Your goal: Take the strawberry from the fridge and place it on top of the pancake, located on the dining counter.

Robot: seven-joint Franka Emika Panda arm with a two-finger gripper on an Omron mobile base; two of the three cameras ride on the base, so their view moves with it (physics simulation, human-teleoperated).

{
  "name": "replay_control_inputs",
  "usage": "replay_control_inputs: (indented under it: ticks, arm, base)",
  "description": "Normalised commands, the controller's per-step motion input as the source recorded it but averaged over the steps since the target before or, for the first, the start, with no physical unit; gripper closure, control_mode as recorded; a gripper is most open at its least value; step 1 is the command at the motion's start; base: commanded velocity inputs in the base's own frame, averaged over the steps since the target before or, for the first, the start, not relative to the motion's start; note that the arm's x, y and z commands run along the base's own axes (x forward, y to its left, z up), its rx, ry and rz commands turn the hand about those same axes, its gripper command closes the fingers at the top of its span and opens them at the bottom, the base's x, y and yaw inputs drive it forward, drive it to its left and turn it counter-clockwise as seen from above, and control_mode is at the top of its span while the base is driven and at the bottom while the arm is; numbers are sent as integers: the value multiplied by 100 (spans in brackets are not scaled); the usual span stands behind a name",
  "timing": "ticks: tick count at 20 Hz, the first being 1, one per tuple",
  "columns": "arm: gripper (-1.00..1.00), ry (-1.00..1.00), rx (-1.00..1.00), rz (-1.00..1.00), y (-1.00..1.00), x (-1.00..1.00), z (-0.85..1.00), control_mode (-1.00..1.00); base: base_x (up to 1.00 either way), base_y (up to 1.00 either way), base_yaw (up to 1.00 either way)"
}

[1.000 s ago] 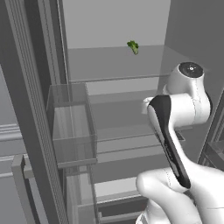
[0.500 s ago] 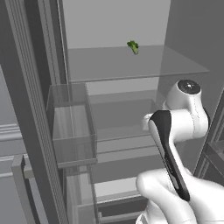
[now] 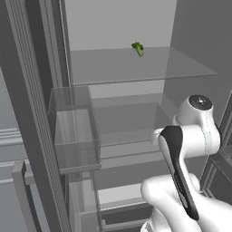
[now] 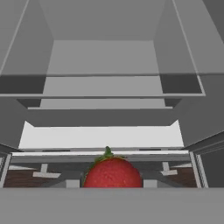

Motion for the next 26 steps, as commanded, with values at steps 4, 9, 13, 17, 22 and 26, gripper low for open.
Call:
replay_control_inputs:
  ticks: [4,9,13,17,22,26]
  arm:
    - [100,0,0,0,0,0,-3,-100]
    - [100,0,0,0,0,0,0,-100]
    - [100,0,0,0,0,-12,0,100]
    - [100,0,0,0,0,0,0,100]
    - [100,0,0,0,0,0,0,100]
    - [100,0,0,0,0,0,0,100]
  base:
    - [0,0,0]
    - [0,0,0]
    - [-31,0,1]
    - [-94,6,0]
    - [-100,16,2]
    - [-100,23,12]
